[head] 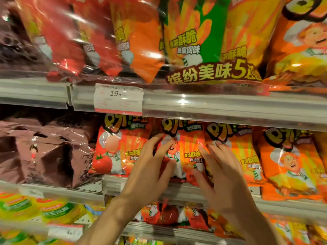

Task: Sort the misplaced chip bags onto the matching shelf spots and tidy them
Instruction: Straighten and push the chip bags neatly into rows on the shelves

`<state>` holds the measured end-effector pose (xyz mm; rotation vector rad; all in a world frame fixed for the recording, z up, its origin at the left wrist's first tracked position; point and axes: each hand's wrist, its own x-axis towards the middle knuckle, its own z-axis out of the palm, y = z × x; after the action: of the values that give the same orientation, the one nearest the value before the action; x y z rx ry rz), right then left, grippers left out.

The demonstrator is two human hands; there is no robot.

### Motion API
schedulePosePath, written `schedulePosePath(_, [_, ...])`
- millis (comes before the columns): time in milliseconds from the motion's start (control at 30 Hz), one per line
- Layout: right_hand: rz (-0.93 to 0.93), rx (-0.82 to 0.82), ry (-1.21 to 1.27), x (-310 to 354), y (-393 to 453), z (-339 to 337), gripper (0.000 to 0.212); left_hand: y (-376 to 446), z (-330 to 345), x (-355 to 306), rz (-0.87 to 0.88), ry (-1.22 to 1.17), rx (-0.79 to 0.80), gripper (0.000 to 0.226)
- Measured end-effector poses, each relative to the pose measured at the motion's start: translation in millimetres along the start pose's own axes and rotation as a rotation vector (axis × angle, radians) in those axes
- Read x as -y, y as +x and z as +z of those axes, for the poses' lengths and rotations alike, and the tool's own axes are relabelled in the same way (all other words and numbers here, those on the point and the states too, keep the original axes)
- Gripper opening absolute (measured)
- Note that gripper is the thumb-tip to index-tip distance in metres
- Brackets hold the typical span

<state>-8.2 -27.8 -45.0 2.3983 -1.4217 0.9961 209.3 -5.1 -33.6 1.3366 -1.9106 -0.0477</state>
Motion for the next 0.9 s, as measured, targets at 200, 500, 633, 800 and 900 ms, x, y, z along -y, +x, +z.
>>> schedulePosePath(200, [-0.054,-0.094,0.046,38,17,-11,0.053,-8,-52,37,0.055,0.176,-0.100,0.053])
schedulePosePath(500, [0.116,0.495,0.020,144,100,-3,0.091,-2,-127,104,-0.016,0.338,0.216,0.087])
schedulePosePath(633, [0.177,0.650,-0.026,152,121,4,0.100,14,-144,116,0.098,0.588,0.281,0.096])
schedulePosePath(800, [0.201,0.666,0.063,149,126,14,0.116,20,-153,128,0.156,0.657,0.367,0.117])
schedulePosePath(900, [0.217,0.647,0.115,148,122,19,0.145,22,-154,130,0.138,0.655,0.449,0.127])
